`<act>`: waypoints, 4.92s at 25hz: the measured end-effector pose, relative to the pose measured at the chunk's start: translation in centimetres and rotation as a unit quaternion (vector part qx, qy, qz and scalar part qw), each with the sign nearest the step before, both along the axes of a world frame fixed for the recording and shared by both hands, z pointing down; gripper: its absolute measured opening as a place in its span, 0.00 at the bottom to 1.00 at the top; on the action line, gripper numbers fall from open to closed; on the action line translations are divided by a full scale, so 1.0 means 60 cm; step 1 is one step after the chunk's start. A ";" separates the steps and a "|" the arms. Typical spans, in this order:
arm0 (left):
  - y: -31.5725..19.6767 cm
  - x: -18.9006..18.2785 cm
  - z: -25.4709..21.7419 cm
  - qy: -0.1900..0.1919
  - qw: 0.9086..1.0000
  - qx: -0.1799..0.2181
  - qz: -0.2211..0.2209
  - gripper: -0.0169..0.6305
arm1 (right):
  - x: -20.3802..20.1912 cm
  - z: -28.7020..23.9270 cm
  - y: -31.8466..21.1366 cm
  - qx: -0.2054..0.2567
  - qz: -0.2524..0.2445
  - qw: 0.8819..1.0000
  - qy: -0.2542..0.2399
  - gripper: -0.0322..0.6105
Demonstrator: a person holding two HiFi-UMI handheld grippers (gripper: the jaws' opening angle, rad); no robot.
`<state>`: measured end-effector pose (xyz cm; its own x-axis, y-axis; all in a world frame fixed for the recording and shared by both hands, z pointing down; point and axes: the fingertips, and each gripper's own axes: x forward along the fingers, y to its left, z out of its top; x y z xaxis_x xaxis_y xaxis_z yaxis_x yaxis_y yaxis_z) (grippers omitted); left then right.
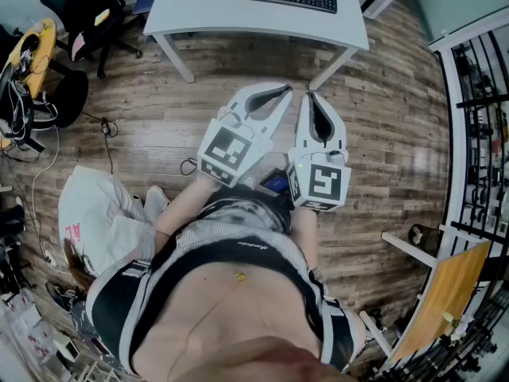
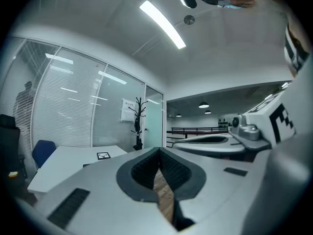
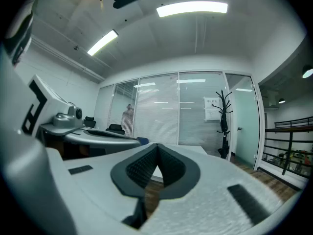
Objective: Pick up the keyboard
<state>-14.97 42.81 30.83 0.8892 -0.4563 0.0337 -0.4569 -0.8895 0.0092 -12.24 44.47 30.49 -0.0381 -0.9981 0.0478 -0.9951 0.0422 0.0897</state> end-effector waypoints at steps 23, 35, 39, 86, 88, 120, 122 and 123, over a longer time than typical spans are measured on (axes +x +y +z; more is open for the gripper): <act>-0.032 0.074 0.038 0.025 0.997 -0.038 -0.056 0.17 | 0.111 0.041 -0.007 -0.017 -0.023 0.999 -0.017 0.20; -0.054 0.082 0.043 0.018 0.997 -0.046 -0.055 0.17 | 0.133 0.038 -0.029 -0.018 -0.018 0.999 -0.028 0.22; -0.081 0.093 0.048 0.015 0.998 -0.044 -0.048 0.17 | 0.142 0.040 -0.056 -0.017 -0.012 0.999 -0.032 0.22; -0.467 0.159 0.067 0.020 0.997 -0.069 0.020 0.17 | 0.179 0.061 -0.446 -0.043 0.027 0.998 -0.030 0.22; -0.470 0.158 0.065 0.019 0.997 -0.069 0.020 0.17 | 0.177 0.057 -0.452 -0.042 0.024 0.998 -0.027 0.22; -0.722 0.343 0.048 0.010 0.996 -0.066 -0.050 0.17 | 0.354 0.045 -0.720 -0.047 -0.065 0.996 -0.034 0.22; -0.735 0.357 0.046 0.008 0.996 -0.066 -0.055 0.17 | 0.371 0.042 -0.732 -0.046 -0.069 0.996 -0.034 0.22; -0.741 0.364 0.045 0.008 0.996 -0.065 -0.058 0.17 | 0.378 0.040 -0.738 -0.046 -0.071 0.996 -0.034 0.22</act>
<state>6.87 -1.67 33.54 0.8321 -0.5479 0.0863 -0.5546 -0.8220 0.1293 10.46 0.16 32.91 -0.1849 -0.9739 0.1313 -0.9821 0.1880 0.0111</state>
